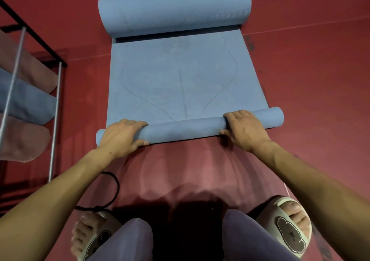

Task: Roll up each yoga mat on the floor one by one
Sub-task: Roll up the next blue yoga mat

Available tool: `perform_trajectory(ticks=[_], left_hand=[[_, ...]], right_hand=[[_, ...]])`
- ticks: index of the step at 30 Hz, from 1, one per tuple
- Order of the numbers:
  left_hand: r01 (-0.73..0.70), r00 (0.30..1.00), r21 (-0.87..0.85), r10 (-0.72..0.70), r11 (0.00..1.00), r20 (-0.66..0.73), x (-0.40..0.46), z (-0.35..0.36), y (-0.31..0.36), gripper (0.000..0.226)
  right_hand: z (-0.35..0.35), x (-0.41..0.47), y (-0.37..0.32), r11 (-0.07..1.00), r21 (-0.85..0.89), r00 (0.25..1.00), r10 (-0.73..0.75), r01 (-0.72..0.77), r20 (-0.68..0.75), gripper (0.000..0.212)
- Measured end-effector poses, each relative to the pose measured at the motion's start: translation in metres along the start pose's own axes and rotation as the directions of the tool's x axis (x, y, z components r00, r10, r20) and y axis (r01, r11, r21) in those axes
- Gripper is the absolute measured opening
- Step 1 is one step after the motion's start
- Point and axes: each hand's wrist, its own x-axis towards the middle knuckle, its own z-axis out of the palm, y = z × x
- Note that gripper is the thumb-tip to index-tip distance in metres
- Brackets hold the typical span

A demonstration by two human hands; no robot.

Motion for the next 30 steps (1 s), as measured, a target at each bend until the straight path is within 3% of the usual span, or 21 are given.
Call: perform_trajectory(ticks=[9,15,17,20,24,30], left_hand=[[0.016,0.970,-0.058,-0.001,0.998,0.245,0.000,-0.013,-0.010,0.055],[0.056,0.863,-0.182,0.044,0.982,0.503,0.006,-0.019,-0.006,0.053],[0.066,0.845,-0.194,0.048,0.979,0.532,0.007,-0.020,-0.004,0.054],[0.044,0.887,-0.123,0.018,0.991,0.461,0.000,-0.019,-0.002,0.055],[-0.021,0.970,0.033,0.012,0.999,0.244,-0.011,-0.012,0.009,0.057],[0.044,0.999,-0.028,-0.044,0.999,0.007,-0.018,-0.010,0.017,0.047]], right_hand=[[-0.007,-0.007,0.002,0.999,0.045,0.981,-0.014,0.005,0.193,0.047],[-0.018,-0.009,0.001,0.996,0.078,0.913,0.010,-0.045,0.407,0.047],[-0.021,-0.003,0.000,0.997,0.061,0.892,0.022,-0.056,0.451,0.046],[-0.023,0.003,-0.006,0.999,-0.021,0.888,0.032,-0.025,0.458,0.046],[-0.026,0.004,-0.010,0.997,-0.065,0.906,0.065,-0.041,0.419,0.048],[-0.024,0.004,-0.016,0.994,0.015,0.954,0.104,-0.113,0.283,0.039]])
